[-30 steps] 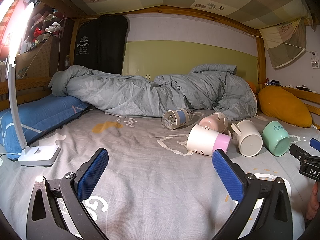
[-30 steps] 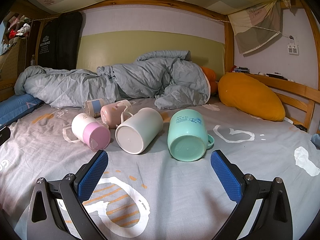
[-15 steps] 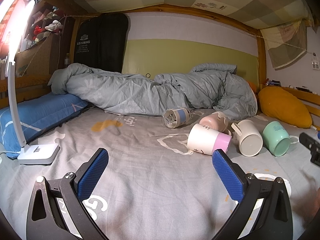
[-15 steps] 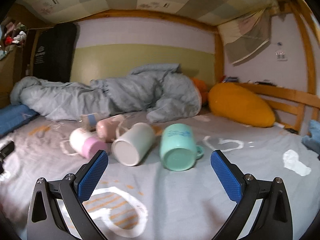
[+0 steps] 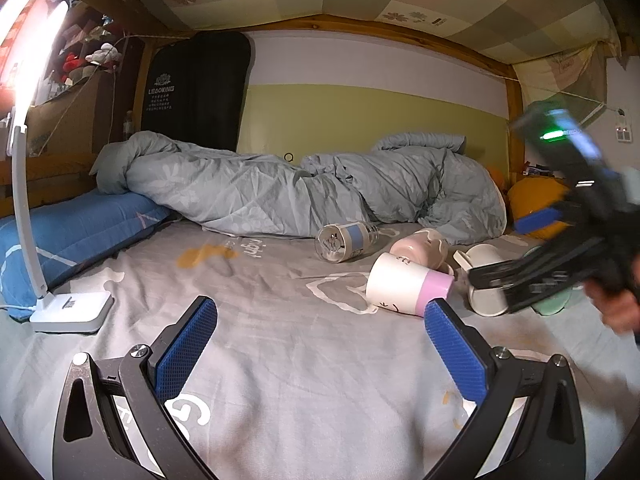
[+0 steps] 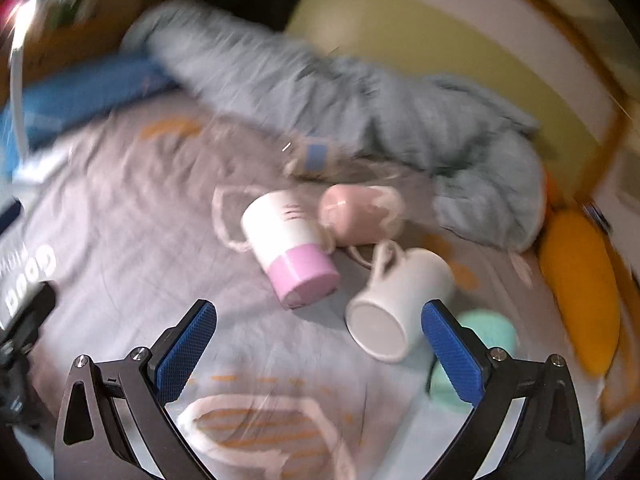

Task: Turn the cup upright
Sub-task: 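Move the right tool to the pink-based white mug and close on it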

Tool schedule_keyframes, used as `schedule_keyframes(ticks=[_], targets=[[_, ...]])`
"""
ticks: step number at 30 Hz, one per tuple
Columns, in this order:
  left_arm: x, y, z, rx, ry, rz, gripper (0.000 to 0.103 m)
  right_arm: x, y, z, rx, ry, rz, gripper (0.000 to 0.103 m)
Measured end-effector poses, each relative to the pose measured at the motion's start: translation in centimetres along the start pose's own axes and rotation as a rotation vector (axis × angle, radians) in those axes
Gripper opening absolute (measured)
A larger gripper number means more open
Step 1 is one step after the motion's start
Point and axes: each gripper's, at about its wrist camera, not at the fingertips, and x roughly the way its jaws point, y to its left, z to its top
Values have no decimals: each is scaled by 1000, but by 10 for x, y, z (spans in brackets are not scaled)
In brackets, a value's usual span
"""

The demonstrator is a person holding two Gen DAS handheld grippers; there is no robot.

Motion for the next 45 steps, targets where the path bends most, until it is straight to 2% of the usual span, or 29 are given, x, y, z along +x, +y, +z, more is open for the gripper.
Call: schedule_keyframes(ticks=[3, 5, 9, 12, 14, 16, 18, 19, 20, 21, 23, 27, 30, 31, 34, 36, 38, 40, 42, 45], targets=[[5, 2, 2, -15, 16, 0, 103, 37, 3, 23, -141, 131, 11, 103], [8, 5, 3, -31, 29, -5, 103, 59, 8, 32, -194, 188, 12, 102], [5, 11, 3, -55, 10, -2, 103, 87, 19, 47, -224, 230, 36, 101], [5, 11, 4, -56, 10, 2, 103, 110, 36, 53, -303, 223, -30, 101], [5, 11, 4, -55, 9, 0, 103, 131, 40, 53, -321, 267, -50, 100], [5, 11, 4, -55, 12, -1, 103, 149, 40, 49, -317, 312, -46, 98], [6, 12, 4, -58, 17, -5, 103, 165, 38, 44, -320, 344, -88, 93], [6, 12, 5, -60, 19, -7, 103, 170, 37, 42, -316, 350, -101, 86], [6, 13, 5, -62, 22, -10, 103, 173, 35, 40, -299, 352, -77, 77], [6, 13, 5, -64, 23, -13, 103, 172, 33, 40, -277, 343, -43, 74], [7, 14, 5, -67, 23, -18, 103, 166, 32, 40, -245, 311, -28, 72], [7, 16, 5, -78, 18, -20, 103, 141, 25, 39, -161, 274, 1, 71], [8, 16, 5, -77, 19, -19, 103, 115, 10, 36, -8, 278, 16, 71], [8, 16, 5, -76, 18, -18, 103, 103, 1, 33, 64, 282, 45, 71], [7, 15, 5, -72, 16, -17, 103, 68, -11, 19, 161, 231, 73, 71], [7, 16, 5, -70, 17, -15, 103, 47, -16, 8, 223, 215, 65, 71], [7, 15, 4, -71, 16, -15, 103, 30, -22, -5, 314, 212, 98, 72], [6, 16, 4, -76, 17, -12, 103, 21, -31, -20, 452, 233, 191, 72], [6, 17, 3, -82, 17, -7, 103, 18, -31, -34, 540, 259, 244, 72], [6, 18, 3, -88, 19, -3, 103, 17, -21, -44, 545, 268, 220, 72]])
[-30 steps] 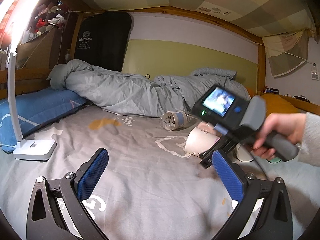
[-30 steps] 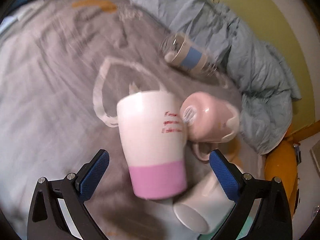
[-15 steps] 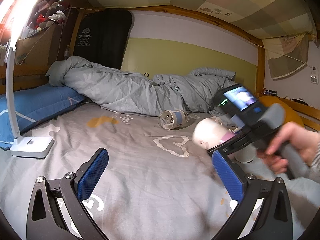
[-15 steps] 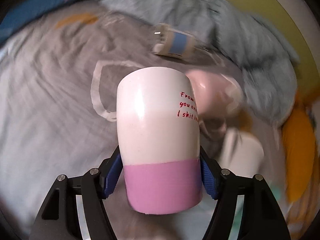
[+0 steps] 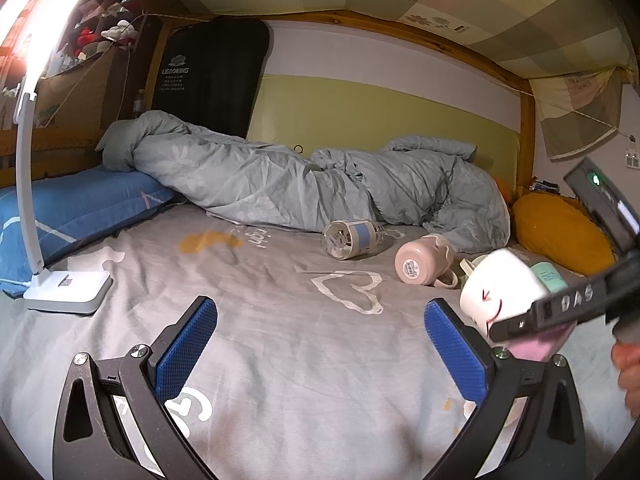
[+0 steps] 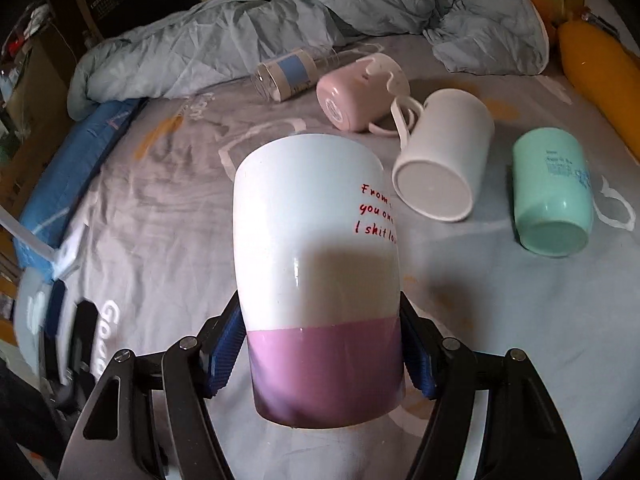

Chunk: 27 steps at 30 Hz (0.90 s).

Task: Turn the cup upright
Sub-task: 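Move the right tool to the pink-based white mug and close on it, then lift the pink-based white mug with the right tool toward the left tool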

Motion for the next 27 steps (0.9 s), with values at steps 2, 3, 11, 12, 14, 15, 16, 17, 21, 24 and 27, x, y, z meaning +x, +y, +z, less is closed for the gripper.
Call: schedule_keyframes(ticks=[2, 3, 11, 12, 14, 15, 16, 17, 21, 24, 27], targets=[[0, 0, 0, -2, 3, 0, 103, 5, 3, -4, 9, 5, -26, 72], [1, 1, 0, -3, 5, 0, 103, 8, 4, -6, 20, 14, -29, 72], [3, 1, -1, -2, 12, 1, 103, 29, -5, -14, 122, 50, 3, 72], [3, 1, 0, -2, 14, 1, 103, 29, -6, -15, 122, 48, 20, 72], [4, 2, 0, -3, 15, 0, 103, 28, -6, -15, 125, 36, 53, 73], [4, 2, 0, -3, 15, -1, 103, 25, -8, -16, 128, 19, 57, 76], [4, 1, -1, -1, 15, -2, 103, 23, -8, -16, 126, 1, 57, 79], [4, 1, -1, 0, 16, -2, 103, 17, -8, -17, 110, -30, 65, 84], [5, 1, -2, 2, 17, -2, 103, -6, -10, -16, 21, -119, 122, 86], [4, 1, -2, 1, 16, -2, 103, -31, -21, -20, -27, -240, 121, 87], [5, 1, -2, 2, 16, -2, 103, -51, -39, -27, -39, -399, 18, 93]])
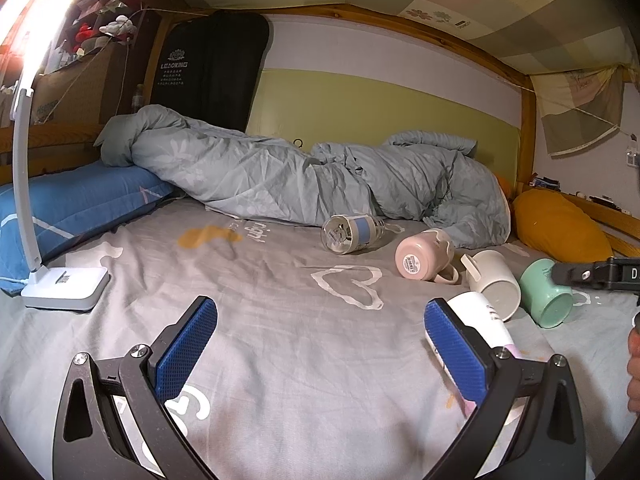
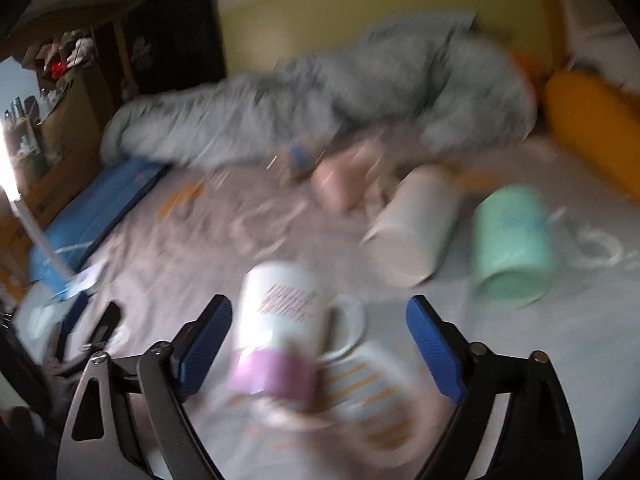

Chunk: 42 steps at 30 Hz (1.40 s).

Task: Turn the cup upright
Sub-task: 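Lift the pink-based white mug with the right tool toward the left tool, then close the left tool on the mug while the right tool releases it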

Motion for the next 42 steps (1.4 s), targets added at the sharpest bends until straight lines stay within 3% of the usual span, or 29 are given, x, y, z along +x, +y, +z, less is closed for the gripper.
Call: schedule_keyframes(ticks=[3, 6, 11, 15, 17, 24, 29, 34, 39, 42], targets=[[0, 0, 0, 2, 1, 0, 103, -15, -12, -8, -58, -147, -132, 103], [-1, 0, 0, 1, 0, 0, 103, -26, -26, -26, -108, -305, -172, 103], [-1, 0, 0, 4, -4, -2, 103, -25, -48, -49, -34, -404, -147, 103], [-2, -5, -1, 36, -17, -7, 103, -13, -38, -52, -65, -372, -285, 103], [-3, -8, -3, 51, -18, -1, 103, -13, -31, -53, -107, -385, -289, 103], [-9, -12, -3, 39, 31, 20, 103, -12, -33, -58, -108, -373, -239, 103], [-13, -37, 14, -11, 130, 33, 103, -14, -38, -59, -84, -376, -225, 103], [-32, -77, 43, 97, 125, 32, 103, -12, -38, -58, -85, -373, -226, 103], [-26, -87, 69, 22, 301, -16, 103, -12, -43, -58, -54, -383, -214, 103], [-22, -93, 84, -21, 328, -53, 103, -13, -49, -59, -26, -388, -210, 103]])
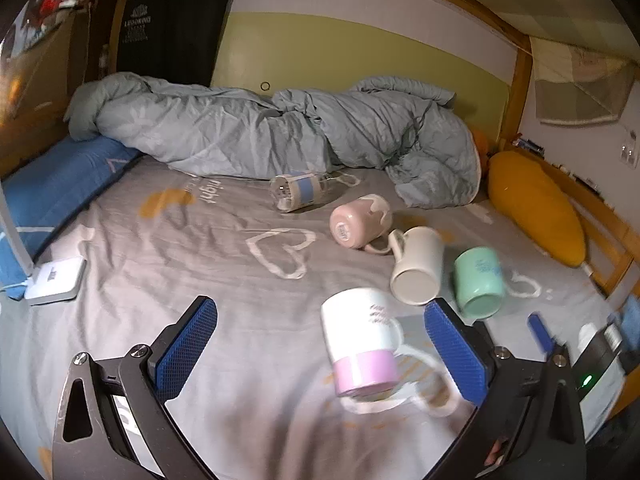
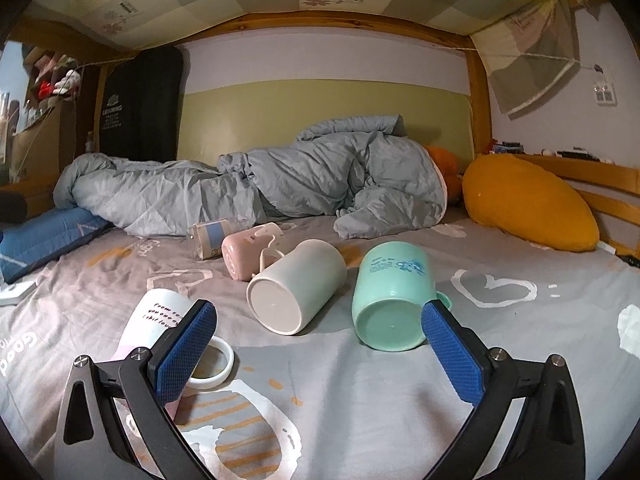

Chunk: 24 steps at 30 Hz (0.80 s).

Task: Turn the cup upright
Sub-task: 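Close the left tool on the mug while the right tool releases it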

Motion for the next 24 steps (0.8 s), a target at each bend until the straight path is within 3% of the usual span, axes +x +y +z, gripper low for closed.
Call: schedule_keyframes(ticks=[4, 6, 8, 12, 21, 24], targets=[[15, -15, 17, -3, 81, -1, 103, -3, -6, -2, 30, -7, -15, 103], [33, -21, 22, -26, 175, -2, 103, 0, -8, -2, 40, 10, -47, 103], [51, -23, 25, -56, 256, -55, 101, 3, -10, -2, 45, 26, -48, 103], [82, -25, 24, -105, 368, -93, 97, 2, -13, -1, 51, 19, -45, 103], [150, -24, 12, -177, 535, -148, 93, 1, -17, 0, 69, 29, -50, 103], [167, -19, 9, -226, 559, -233, 93, 1, -18, 1, 74, 33, -44, 103]])
